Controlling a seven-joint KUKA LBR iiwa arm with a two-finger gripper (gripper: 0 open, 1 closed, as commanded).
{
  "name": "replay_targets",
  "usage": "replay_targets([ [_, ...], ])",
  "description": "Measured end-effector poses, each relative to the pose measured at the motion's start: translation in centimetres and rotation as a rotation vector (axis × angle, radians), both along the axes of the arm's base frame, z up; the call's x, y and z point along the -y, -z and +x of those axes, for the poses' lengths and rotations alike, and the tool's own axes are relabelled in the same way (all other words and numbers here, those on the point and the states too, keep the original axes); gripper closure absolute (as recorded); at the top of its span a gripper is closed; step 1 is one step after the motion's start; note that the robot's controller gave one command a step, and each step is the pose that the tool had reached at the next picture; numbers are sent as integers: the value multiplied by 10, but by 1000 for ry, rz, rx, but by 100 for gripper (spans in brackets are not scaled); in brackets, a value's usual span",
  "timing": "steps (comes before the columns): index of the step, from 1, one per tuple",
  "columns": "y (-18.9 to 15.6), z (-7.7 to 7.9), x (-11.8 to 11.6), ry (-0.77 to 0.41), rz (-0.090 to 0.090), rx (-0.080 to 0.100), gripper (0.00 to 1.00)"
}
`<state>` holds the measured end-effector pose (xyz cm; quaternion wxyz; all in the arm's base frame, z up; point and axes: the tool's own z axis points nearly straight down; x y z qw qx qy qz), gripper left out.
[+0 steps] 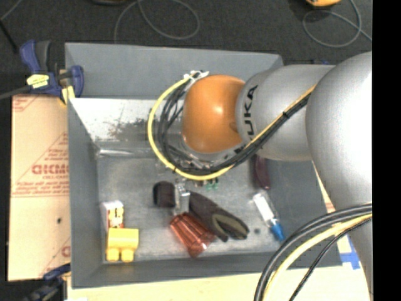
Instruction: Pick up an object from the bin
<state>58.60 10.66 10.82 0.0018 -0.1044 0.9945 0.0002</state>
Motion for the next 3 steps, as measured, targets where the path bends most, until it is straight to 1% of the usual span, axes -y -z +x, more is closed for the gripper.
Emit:
replay_targets([
  [1,33,8,71,72,4,3,100],
  [2,33,8,70,73,5,3,100],
  [3,-92,25,73,88,5,8,100],
])
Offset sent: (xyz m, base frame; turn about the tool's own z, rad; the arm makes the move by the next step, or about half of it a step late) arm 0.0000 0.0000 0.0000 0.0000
